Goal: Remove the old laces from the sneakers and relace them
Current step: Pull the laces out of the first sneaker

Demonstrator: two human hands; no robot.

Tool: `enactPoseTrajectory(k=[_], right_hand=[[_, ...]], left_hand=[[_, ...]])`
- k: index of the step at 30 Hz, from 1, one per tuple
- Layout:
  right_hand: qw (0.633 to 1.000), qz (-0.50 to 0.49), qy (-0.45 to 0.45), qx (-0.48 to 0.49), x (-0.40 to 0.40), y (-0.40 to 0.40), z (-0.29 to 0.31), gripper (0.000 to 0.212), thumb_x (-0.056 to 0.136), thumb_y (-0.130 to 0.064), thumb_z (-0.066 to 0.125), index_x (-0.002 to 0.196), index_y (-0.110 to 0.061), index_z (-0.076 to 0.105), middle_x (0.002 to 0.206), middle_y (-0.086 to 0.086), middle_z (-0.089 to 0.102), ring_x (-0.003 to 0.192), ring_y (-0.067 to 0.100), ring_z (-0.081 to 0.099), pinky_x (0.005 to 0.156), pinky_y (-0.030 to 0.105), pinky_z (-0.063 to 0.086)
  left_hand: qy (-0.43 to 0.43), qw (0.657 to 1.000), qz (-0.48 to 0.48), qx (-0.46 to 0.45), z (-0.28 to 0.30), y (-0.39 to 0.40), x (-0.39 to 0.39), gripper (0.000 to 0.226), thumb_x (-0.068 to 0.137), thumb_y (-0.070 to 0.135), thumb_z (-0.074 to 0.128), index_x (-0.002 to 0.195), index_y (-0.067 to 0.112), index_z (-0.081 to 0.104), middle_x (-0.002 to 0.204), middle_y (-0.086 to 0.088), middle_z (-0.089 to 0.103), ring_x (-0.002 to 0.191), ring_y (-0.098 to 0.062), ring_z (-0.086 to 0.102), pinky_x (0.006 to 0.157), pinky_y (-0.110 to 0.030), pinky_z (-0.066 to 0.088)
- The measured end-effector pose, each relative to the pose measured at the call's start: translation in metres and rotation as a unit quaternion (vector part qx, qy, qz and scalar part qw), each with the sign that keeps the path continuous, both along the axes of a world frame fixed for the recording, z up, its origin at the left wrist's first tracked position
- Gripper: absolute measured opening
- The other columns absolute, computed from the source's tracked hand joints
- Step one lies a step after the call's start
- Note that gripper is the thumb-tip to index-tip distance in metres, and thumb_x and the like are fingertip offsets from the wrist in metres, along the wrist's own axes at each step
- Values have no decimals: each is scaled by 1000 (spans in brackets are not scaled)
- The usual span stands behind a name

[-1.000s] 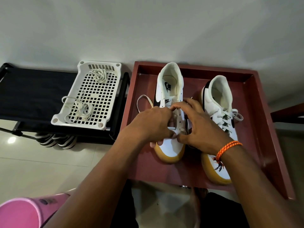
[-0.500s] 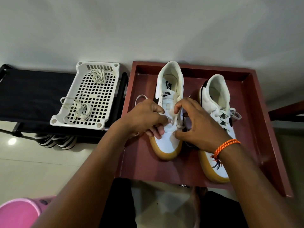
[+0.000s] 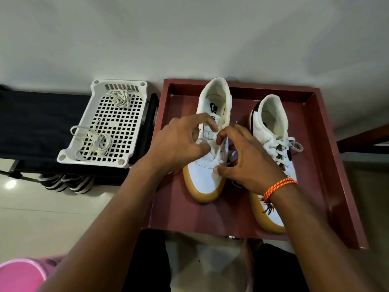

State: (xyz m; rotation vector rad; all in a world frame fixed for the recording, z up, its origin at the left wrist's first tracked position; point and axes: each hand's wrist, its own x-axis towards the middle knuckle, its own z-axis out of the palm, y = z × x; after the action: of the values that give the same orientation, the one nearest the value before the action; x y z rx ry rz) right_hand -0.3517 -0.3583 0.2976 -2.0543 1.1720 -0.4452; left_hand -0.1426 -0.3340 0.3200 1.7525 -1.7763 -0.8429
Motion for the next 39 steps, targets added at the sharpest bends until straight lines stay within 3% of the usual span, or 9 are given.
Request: enactPoseTrajectory(k=[3,6,14,20,23,27,31,35,39], right_hand=[[1000,7,-8,-2,-1,0,-1,56,72,-19,89,109,-36,51,126,-19,46,90,15,63,77,45,59],[1000,10,-15,2,-1,-1,-2,56,72,-16,88,109,-34,51,122,-17,48,91,16,64,75,46,60],[1000,13,-16,5,-2,-2,-3,55,72,-16,88,108,-32,50,118,-17,49,85,19,64,72,48,60],[1000,11,-10,5,-2,-2,-2,54,71,-17,88,107,-31,50,116,-16,52,88,18,65,75,47,59],[1000,15,-14,8,-2,-2,-2,55,72,-16,87,108,-31,49,118,-17,52,87,20,67,73,48,60],[1000,19,-17,6,-3,-3,-3,54,72,-14,87,108,-31,51,115,-17,51,87,21,67,71,48,60],[1000,16,-16,0,-1,-2,-3,54,72,-16,87,108,-31,50,116,-17,51,89,21,66,71,48,60],[1000,10,-16,2,-1,-1,-2,55,72,-16,88,108,-32,50,118,-18,52,88,16,66,72,47,59],[1000,9,-12,1,0,-1,-1,55,71,-17,88,108,-34,50,119,-17,52,94,15,65,74,47,59]], left_hand=[[-88,995,-32,26,-4,1,-4,25,76,47,75,101,40,74,74,15,67,77,-9,63,73,-37,57],[-126,991,-37,28,-8,2,-8,23,84,52,83,104,42,77,90,20,64,103,-12,62,81,-37,56],[-96,995,-20,19,-9,0,-12,11,89,37,81,86,35,71,76,14,66,84,-12,63,76,-40,58],[-83,986,122,-74,-6,-4,18,18,88,18,71,91,36,70,63,17,58,62,-7,55,60,-29,41],[-10,998,41,-37,-2,-2,8,34,82,6,66,92,36,78,48,13,49,46,-10,43,55,-28,40],[-71,993,-79,43,-9,-1,-16,12,86,25,83,97,30,81,52,33,54,54,2,54,63,-27,44],[-87,995,-41,39,-15,-3,-13,18,84,31,86,80,39,71,49,20,53,56,-6,53,82,-39,57],[-34,998,52,-11,-10,-4,3,16,89,25,82,81,32,71,49,26,55,48,1,51,60,-29,40],[-44,995,74,-41,-8,-3,2,19,91,14,72,89,33,73,48,20,53,46,-1,50,56,-25,33]])
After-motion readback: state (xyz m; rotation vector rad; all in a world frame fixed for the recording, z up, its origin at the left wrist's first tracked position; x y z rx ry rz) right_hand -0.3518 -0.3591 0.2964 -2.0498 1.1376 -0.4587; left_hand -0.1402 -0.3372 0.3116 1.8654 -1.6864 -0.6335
